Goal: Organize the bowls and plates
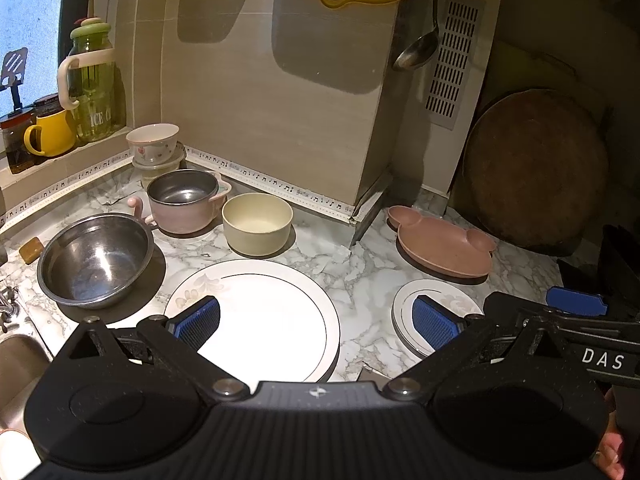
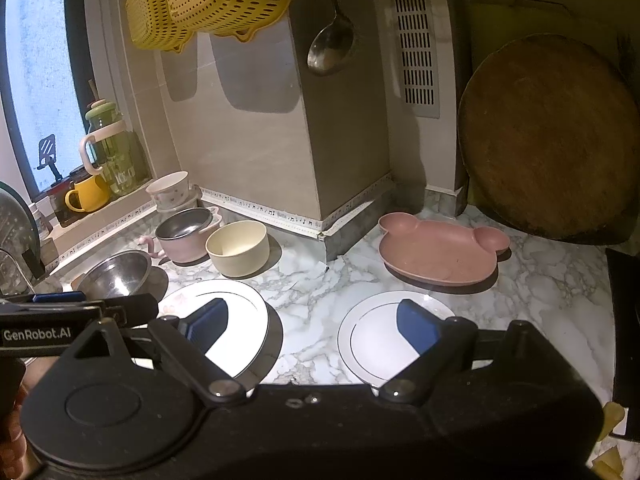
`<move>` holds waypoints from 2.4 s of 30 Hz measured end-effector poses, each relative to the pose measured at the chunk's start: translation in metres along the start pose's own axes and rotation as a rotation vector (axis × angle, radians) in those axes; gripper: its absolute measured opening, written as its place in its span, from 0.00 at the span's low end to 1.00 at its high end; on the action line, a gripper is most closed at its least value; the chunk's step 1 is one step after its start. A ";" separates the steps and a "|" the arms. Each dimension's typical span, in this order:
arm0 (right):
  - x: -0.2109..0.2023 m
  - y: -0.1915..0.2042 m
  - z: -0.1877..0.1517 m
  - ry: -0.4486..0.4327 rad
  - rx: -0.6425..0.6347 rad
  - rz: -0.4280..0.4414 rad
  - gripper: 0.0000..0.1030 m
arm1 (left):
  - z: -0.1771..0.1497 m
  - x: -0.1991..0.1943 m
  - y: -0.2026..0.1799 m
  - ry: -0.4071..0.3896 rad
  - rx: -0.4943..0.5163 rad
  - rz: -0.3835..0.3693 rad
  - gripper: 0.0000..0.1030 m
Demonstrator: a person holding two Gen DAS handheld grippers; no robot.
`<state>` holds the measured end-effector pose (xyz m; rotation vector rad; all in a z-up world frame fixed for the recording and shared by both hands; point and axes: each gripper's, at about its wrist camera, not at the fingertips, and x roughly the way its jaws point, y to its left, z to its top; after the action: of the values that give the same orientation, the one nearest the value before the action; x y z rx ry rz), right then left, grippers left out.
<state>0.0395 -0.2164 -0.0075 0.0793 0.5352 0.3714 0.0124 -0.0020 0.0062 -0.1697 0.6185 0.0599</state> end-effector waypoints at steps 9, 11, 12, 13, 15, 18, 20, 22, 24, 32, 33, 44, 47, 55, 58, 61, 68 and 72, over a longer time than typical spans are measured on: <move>0.000 -0.004 0.000 0.001 0.005 -0.005 0.89 | 0.002 0.005 -0.004 0.013 0.008 -0.008 1.00; 0.001 -0.005 0.000 0.005 0.009 -0.003 0.89 | 0.003 0.007 -0.005 0.015 0.008 -0.013 1.00; 0.001 -0.006 0.000 0.009 0.012 -0.002 0.89 | 0.003 0.008 -0.006 0.015 0.009 -0.014 1.00; 0.001 -0.007 0.000 0.011 0.012 0.001 0.89 | 0.003 0.010 -0.006 0.014 0.010 -0.017 1.00; 0.002 -0.009 -0.001 0.013 0.012 -0.003 0.89 | 0.003 0.012 -0.008 0.012 0.014 -0.023 1.00; 0.004 -0.013 -0.002 0.017 0.020 -0.011 0.89 | 0.003 0.018 -0.013 0.013 0.035 -0.030 1.00; 0.004 -0.015 -0.003 0.019 0.021 -0.014 0.89 | 0.004 0.022 -0.017 0.013 0.044 -0.035 1.00; 0.005 -0.018 -0.003 0.019 0.024 -0.019 0.89 | 0.005 0.025 -0.019 0.017 0.047 -0.041 1.00; 0.005 -0.021 -0.004 0.016 0.025 -0.023 0.89 | 0.005 0.027 -0.022 0.013 0.050 -0.047 1.00; 0.010 -0.041 0.000 -0.014 0.025 -0.071 0.89 | 0.004 0.041 -0.037 -0.036 0.101 -0.058 1.00; 0.012 -0.045 0.000 -0.019 0.023 -0.080 0.89 | 0.004 0.046 -0.040 -0.039 0.112 -0.058 1.00; 0.067 -0.103 -0.005 0.073 0.040 -0.177 0.85 | 0.001 0.107 -0.078 0.021 0.168 -0.173 0.99; 0.083 -0.119 -0.009 0.107 0.041 -0.176 0.79 | 0.000 0.134 -0.084 0.087 0.174 -0.185 0.99; 0.124 -0.147 -0.018 0.220 0.053 -0.148 0.63 | -0.005 0.186 -0.094 0.213 0.191 -0.172 0.82; 0.137 -0.155 -0.023 0.253 0.072 -0.133 0.55 | -0.006 0.206 -0.095 0.269 0.174 -0.177 0.74; 0.148 -0.162 -0.027 0.298 0.105 -0.111 0.44 | -0.009 0.222 -0.096 0.315 0.169 -0.171 0.68; 0.162 -0.170 -0.032 0.348 0.159 -0.071 0.34 | -0.015 0.243 -0.092 0.396 0.116 -0.198 0.50; 0.167 -0.171 -0.034 0.366 0.186 -0.042 0.24 | -0.016 0.246 -0.091 0.411 0.084 -0.211 0.43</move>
<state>0.2101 -0.3152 -0.1460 0.1808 0.9316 0.2952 0.2133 -0.0928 -0.1373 -0.1658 1.0071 -0.2097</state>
